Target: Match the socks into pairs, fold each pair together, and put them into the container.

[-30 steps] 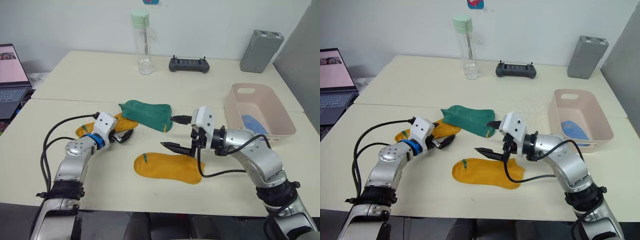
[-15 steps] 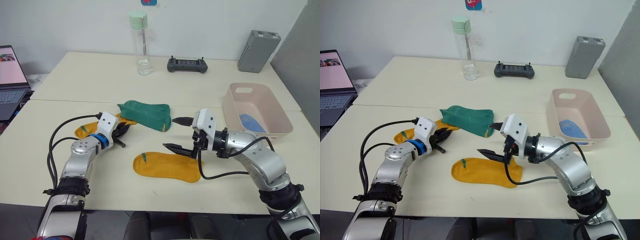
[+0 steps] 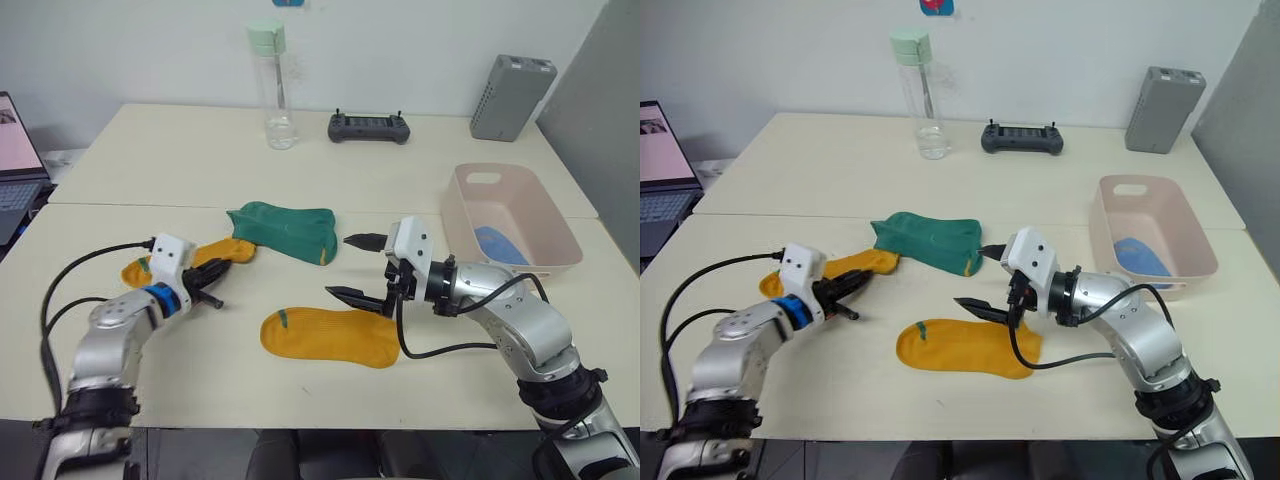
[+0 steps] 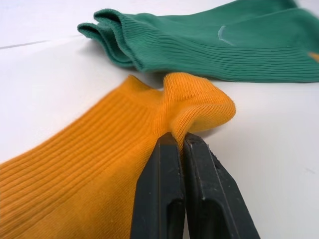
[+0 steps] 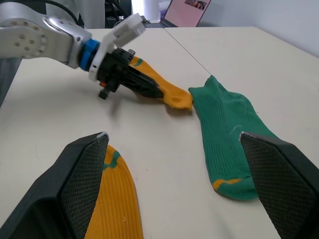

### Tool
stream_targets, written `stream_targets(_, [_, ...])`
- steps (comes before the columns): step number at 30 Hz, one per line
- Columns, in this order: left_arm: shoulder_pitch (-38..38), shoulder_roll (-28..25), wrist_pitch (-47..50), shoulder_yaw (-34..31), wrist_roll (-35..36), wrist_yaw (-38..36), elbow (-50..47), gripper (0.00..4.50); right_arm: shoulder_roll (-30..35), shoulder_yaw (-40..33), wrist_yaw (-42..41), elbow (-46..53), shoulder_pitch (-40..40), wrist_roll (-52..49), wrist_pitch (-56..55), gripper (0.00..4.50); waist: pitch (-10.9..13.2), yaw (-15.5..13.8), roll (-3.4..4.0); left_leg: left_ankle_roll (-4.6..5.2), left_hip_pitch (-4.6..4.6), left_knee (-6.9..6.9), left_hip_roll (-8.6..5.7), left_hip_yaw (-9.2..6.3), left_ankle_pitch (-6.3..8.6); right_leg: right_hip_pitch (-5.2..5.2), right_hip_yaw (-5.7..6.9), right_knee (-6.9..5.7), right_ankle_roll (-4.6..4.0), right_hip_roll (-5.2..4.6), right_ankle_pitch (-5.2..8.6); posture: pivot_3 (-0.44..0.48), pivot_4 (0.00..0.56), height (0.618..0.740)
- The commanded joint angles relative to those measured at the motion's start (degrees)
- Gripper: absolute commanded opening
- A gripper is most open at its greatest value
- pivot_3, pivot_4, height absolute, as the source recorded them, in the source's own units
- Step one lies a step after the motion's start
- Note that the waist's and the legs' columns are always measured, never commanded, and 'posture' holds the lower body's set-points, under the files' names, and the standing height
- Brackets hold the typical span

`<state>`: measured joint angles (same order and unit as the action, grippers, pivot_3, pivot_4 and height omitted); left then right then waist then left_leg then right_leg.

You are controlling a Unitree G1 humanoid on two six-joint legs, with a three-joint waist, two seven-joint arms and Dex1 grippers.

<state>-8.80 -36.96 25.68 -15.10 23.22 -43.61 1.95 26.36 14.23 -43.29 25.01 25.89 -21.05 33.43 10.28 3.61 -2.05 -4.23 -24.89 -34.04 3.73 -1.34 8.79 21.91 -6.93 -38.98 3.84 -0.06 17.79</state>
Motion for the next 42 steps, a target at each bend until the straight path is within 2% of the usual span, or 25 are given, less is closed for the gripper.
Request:
stream_targets(1, [3.6, -1.5, 5.7, -3.8, 6.7, -1.4, -10.8, 0.02, -0.1, -2.2, 0.5, 1.8, -0.5, -0.9, -1.0, 4.5, 0.0, 0.0, 0.0, 0.0, 0.0, 0.02, -0.01, 0.0, 0.0, 0.01, 0.0, 0.0, -0.03, -0.02, 0.02, 0.0, 0.15, 0.74])
stream_targets(6, [3.5, -0.1, 13.1, -3.7, 14.9, 0.4, -20.9, 0.02, 0.7, -3.7, -0.3, 1.7, -1.2, -1.6, -1.0, 4.5, 0.0, -0.8, -0.02, 0.0, 0.0, -0.01, 0.01, 0.01, -0.01, 0.03, 0.06, -0.01, 0.08, -0.04, 0.26, 0.0, 0.15, 0.74])
stream_targets(9, [0.9, 2.5, 15.0, 0.7, 16.8, 2.5, -25.0, 0.02, 4.0, -6.6, -3.2, 1.3, -1.6, -3.0, -0.9, 4.5, 0.0, -1.0, -0.01, 0.0, 0.01, -0.09, -0.01, 0.05, -0.01, -0.03, -0.02, 0.01, 0.02, -0.06, 0.31, 0.0, 0.15, 0.74])
stream_targets(15, [-2.3, 6.3, 11.9, 14.3, 10.4, 2.6, -25.9, 0.02, 10.5, -11.5, -6.1, 0.4, -2.6, -4.4, -0.8, 4.5, 0.0, -0.9, -0.02, 0.01, 0.01, -0.22, -0.04, 0.11, -0.01, -0.13, -0.04, 0.05, 0.25, -0.07, 0.19, 0.0, 0.15, 0.74])
stream_targets(18, [-2.5, 5.8, 10.1, 20.0, 6.7, 0.8, -25.5, 0.02, 12.0, -12.6, -6.4, 1.5, -4.2, -5.2, 0.1, 4.5, 0.0, -0.6, -0.01, 0.01, 0.01, -0.1, -0.01, 0.05, -0.01, -0.1, -0.01, 0.03, 0.18, -0.01, 0.22, 0.0, 0.15, 0.74])
stream_targets(22, [-3.4, 4.3, 5.2, 25.0, 0.6, -1.2, -23.2, 0.96, 13.3, -12.4, -6.5, 1.7, -6.2, -5.1, 0.6, 4.5, 0.0, -0.5, -0.01, 0.01, 0.01, -0.01, -0.03, 0.04, -0.01, -0.07, -0.01, 0.03, 0.13, 0.0, 0.26, 0.0, 0.15, 0.74])
stream_targets(26, [-3.3, 2.4, 6.4, 23.6, 1.8, -3.3, -24.2, 2.28, 13.6, -10.5, -6.4, 1.7, -8.0, -4.5, 0.8, 4.5, 0.0, -0.4, -0.01, 0.01, 0.01, -0.02, -0.03, 0.06, -0.01, -0.08, -0.03, 0.04, 0.23, -0.02, 0.32, 0.0, 0.15, 0.74])
stream_targets(29, [-2.1, -0.6, 11.7, 20.0, 7.1, -5.1, -27.2, 3.2, 12.8, -9.4, -5.6, 1.2, -9.0, -4.3, 1.1, 4.5, 0.0, -0.3, -0.01, 0.01, 0.01, -0.03, -0.02, 0.03, -0.01, -0.08, -0.01, 0.03, 0.24, -0.02, 0.33, 0.0, 0.15, 0.74])
stream_targets(32, [-1.4, -3.8, 15.4, 12.7, 11.7, -5.5, -26.8, 3.2, 11.8, -8.1, -3.8, -0.1, -8.7, -3.5, 2.8, 4.5, 0.0, -0.2, -0.01, 0.01, 0.01, -0.02, -0.02, 0.05, -0.01, -0.06, -0.02, 0.02, 0.24, -0.02, 0.33, 0.0, 0.15, 0.74])
stream_targets(34, [-1.6, -5.7, 15.3, 8.5, 11.5, -5.0, -23.8, 3.2, 11.1, -6.9, -2.3, -0.8, -8.0, -2.9, 5.0, 4.5, 0.0, -0.3, -0.01, 0.01, 0.01, -0.02, -0.01, 0.02, -0.01, -0.05, 0.02, 0.01, 0.25, -0.02, 0.33, 0.0, 0.15, 0.74])
stream_targets(38, [-0.6, -8.3, 10.4, 3.7, 7.3, -4.0, -15.9, 3.2, 7.1, -5.1, 1.5, -0.5, -6.4, -3.6, 10.4, 4.5, 0.0, -0.2, -0.01, 0.01, 0.02, -0.03, -0.02, 0.04, -0.01, -0.01, -0.01, 0.01, 0.19, -0.02, 0.37, 0.0, 0.15, 0.74])
stream_targets(42, [1.1, -9.0, 5.9, 2.7, 3.3, -4.0, -9.7, 3.2, 4.1, -2.0, 3.5, 0.2, -5.1, -3.9, 15.9, 4.5, 0.0, -0.3, -0.01, 0.0, -0.01, 0.0, -0.02, 0.06, 0.0, 0.06, 0.0, 0.01, 0.16, -0.04, 0.35, 0.0, 0.15, 0.74])
